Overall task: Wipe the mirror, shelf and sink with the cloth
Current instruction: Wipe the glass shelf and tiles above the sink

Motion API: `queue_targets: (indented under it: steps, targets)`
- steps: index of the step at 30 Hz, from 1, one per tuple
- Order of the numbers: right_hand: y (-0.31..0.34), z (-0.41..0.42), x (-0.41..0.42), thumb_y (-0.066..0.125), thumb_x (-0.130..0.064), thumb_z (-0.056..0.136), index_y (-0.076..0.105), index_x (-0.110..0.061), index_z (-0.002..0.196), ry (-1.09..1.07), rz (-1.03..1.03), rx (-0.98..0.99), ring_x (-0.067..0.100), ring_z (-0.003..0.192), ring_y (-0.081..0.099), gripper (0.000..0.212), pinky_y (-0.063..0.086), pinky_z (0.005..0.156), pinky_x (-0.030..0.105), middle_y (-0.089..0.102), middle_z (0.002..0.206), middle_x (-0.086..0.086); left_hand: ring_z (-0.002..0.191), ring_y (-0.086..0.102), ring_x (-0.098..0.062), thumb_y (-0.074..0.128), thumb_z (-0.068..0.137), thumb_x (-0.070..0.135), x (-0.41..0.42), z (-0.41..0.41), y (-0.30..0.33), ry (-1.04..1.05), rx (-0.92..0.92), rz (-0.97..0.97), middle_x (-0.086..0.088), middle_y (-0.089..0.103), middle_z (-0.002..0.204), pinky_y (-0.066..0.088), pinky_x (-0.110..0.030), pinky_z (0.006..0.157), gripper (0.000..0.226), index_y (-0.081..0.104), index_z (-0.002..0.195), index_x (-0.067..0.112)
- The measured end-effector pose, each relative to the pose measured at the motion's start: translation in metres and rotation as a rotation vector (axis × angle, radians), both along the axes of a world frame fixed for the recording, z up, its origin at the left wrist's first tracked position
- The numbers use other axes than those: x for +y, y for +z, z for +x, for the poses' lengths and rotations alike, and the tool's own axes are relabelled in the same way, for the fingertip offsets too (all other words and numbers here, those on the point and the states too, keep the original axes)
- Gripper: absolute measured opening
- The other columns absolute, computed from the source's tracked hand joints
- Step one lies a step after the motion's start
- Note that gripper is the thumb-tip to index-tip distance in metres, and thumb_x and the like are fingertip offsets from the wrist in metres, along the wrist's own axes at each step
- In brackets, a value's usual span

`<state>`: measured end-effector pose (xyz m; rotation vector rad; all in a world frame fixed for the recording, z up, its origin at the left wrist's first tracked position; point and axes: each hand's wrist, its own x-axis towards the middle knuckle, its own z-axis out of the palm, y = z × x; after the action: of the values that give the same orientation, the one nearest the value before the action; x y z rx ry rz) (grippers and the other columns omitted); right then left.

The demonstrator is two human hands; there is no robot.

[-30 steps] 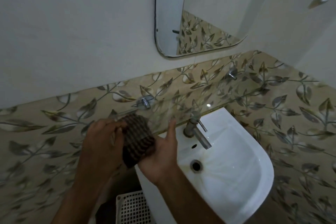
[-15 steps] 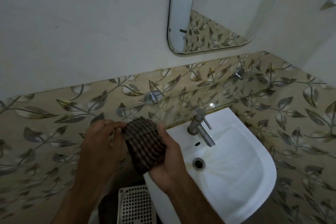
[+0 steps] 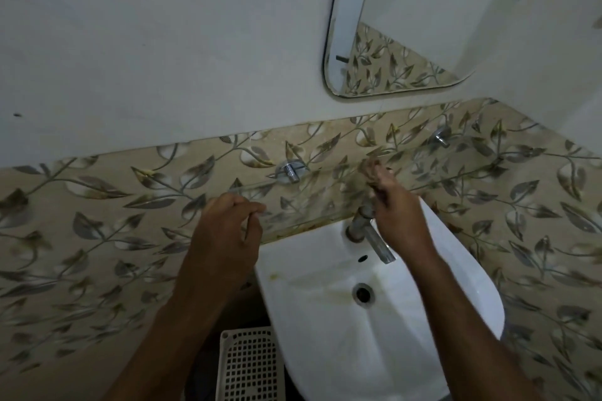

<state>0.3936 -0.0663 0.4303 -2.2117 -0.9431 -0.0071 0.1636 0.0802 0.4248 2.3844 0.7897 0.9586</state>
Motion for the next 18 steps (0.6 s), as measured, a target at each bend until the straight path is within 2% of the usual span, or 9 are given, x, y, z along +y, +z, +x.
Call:
queue_targets:
  steps: [2, 5, 7, 9, 11, 12, 15, 16, 18]
  targets:
    - [-0.012, -0.010, 0.016, 0.051, 0.006, 0.094, 0.044, -0.010, 0.147, 0.054, -0.128, -0.140, 0.027, 0.149, 0.029, 0.056, 0.021, 0.123, 0.041, 0.041, 0.155, 0.012, 0.091, 0.046, -0.008, 0.052, 0.093, 0.015, -0.003, 0.001, 0.001, 0.010, -0.015, -0.011, 0.006, 0.055, 0.093, 0.030, -0.013, 0.082, 0.025, 0.074, 0.102, 0.011]
    - [-0.028, -0.060, 0.044, 0.058, 0.011, 0.084, 0.053, -0.005, 0.135, 0.193, -0.112, -0.258, 0.036, 0.136, 0.045, 0.053, 0.035, 0.114, 0.046, 0.052, 0.142, 0.017, 0.091, 0.051, -0.010, 0.056, 0.098, 0.010, -0.007, 0.002, 0.003, 0.059, -0.042, -0.055, 0.003, 0.059, 0.097, 0.037, -0.021, 0.082, 0.018, 0.072, 0.105, 0.013]
    - [-0.038, -0.101, 0.063, 0.058, 0.000, 0.086, 0.053, -0.008, 0.133, 0.319, -0.053, -0.335, 0.033, 0.128, 0.051, 0.048, 0.039, 0.108, 0.043, 0.054, 0.135, 0.013, 0.091, 0.053, -0.012, 0.055, 0.099, 0.013, -0.007, 0.001, 0.006, 0.106, -0.056, -0.073, 0.002, 0.061, 0.101, 0.037, -0.022, 0.080, 0.016, 0.069, 0.106, 0.015]
    - [-0.048, -0.138, 0.074, 0.058, -0.009, 0.090, 0.042, -0.007, 0.145, 0.470, 0.007, -0.323, 0.032, 0.138, 0.042, 0.057, 0.030, 0.117, 0.044, 0.049, 0.145, 0.015, 0.092, 0.053, -0.013, 0.052, 0.101, 0.015, -0.006, 0.000, 0.008, 0.150, -0.070, -0.053, -0.001, 0.063, 0.101, 0.036, -0.022, 0.082, 0.018, 0.069, 0.105, 0.013]
    - [-0.050, -0.157, 0.076, 0.067, -0.009, 0.086, 0.032, -0.004, 0.151, 0.555, 0.046, -0.265, 0.030, 0.147, 0.029, 0.074, 0.017, 0.124, 0.045, 0.040, 0.155, 0.017, 0.093, 0.055, -0.014, 0.053, 0.101, 0.014, -0.003, -0.004, 0.011, 0.170, -0.093, -0.023, 0.000, 0.064, 0.099, 0.037, -0.024, 0.086, 0.019, 0.071, 0.105, 0.012]
    - [-0.047, -0.158, 0.072, 0.065, -0.007, 0.087, 0.031, -0.004, 0.152, 0.576, 0.052, -0.232, 0.028, 0.149, 0.025, 0.073, 0.013, 0.125, 0.043, 0.037, 0.157, 0.016, 0.092, 0.055, -0.013, 0.054, 0.100, 0.013, -0.002, -0.007, 0.012, 0.175, -0.104, -0.011, 0.002, 0.063, 0.097, 0.038, -0.024, 0.086, 0.018, 0.071, 0.103, 0.011]
    - [-0.031, -0.134, 0.052, 0.033, -0.006, 0.093, 0.040, -0.006, 0.148, 0.551, 0.061, -0.088, 0.020, 0.148, 0.026, 0.056, 0.010, 0.126, 0.034, 0.040, 0.155, 0.014, 0.087, 0.056, -0.013, 0.058, 0.097, 0.009, 0.003, -0.017, 0.012, 0.164, -0.115, 0.019, 0.003, 0.062, 0.094, 0.042, -0.027, 0.080, 0.015, 0.072, 0.101, 0.011]
    - [-0.027, -0.117, 0.044, 0.029, -0.002, 0.092, 0.046, -0.005, 0.144, 0.490, 0.082, -0.062, 0.015, 0.145, 0.030, 0.055, 0.012, 0.125, 0.031, 0.044, 0.152, 0.015, 0.086, 0.057, -0.013, 0.058, 0.097, 0.010, 0.004, -0.020, 0.010, 0.161, -0.106, 0.009, 0.002, 0.064, 0.095, 0.042, -0.027, 0.078, 0.015, 0.073, 0.102, 0.012]
    - [-0.024, -0.080, 0.029, 0.041, 0.010, 0.094, 0.053, -0.004, 0.139, 0.297, 0.100, -0.070, 0.017, 0.143, 0.034, 0.049, 0.022, 0.124, 0.041, 0.050, 0.147, 0.017, 0.086, 0.057, -0.011, 0.058, 0.097, 0.012, 0.006, -0.025, 0.004, 0.176, -0.088, -0.024, 0.001, 0.066, 0.096, 0.041, -0.024, 0.078, 0.016, 0.073, 0.102, 0.014]
